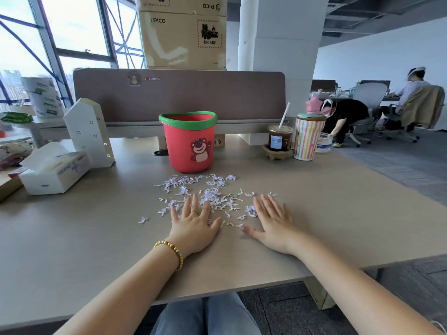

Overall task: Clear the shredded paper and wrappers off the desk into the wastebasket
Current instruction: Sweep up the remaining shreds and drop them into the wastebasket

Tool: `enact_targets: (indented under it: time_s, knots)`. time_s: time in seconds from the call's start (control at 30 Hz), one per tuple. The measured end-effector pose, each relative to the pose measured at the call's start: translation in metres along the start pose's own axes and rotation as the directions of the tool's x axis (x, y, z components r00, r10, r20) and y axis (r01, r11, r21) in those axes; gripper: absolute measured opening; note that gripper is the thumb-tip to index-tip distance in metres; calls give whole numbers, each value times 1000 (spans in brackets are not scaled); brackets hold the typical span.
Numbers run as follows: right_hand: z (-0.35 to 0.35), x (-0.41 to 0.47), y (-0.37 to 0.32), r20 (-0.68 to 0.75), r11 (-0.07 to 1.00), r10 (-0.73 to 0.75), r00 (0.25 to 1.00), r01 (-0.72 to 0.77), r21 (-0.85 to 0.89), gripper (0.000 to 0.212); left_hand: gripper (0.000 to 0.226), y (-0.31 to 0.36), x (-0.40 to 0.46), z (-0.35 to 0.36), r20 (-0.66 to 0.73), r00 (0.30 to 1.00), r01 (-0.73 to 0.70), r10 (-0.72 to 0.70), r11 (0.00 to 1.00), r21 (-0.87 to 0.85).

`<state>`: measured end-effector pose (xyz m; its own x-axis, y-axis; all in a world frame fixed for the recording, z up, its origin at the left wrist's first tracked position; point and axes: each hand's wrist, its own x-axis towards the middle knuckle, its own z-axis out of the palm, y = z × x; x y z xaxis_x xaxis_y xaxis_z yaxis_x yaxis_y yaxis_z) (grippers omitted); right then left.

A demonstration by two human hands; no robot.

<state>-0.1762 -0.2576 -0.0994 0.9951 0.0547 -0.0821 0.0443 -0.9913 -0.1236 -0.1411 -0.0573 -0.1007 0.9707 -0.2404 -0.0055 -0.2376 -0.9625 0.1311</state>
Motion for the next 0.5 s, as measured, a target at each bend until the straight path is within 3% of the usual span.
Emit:
enact_targets:
  time_s: [0.23,0.5]
  knots:
    - [3,49,-1,-92,995,94,991,-92,25,77,67,16,24,1,-3,1000,-21,21,1000,-11]
    - [-2,86,1,-176,986,137,975,-119,114,71,64,20,57,-1,-34,999,3,-6,997,-78]
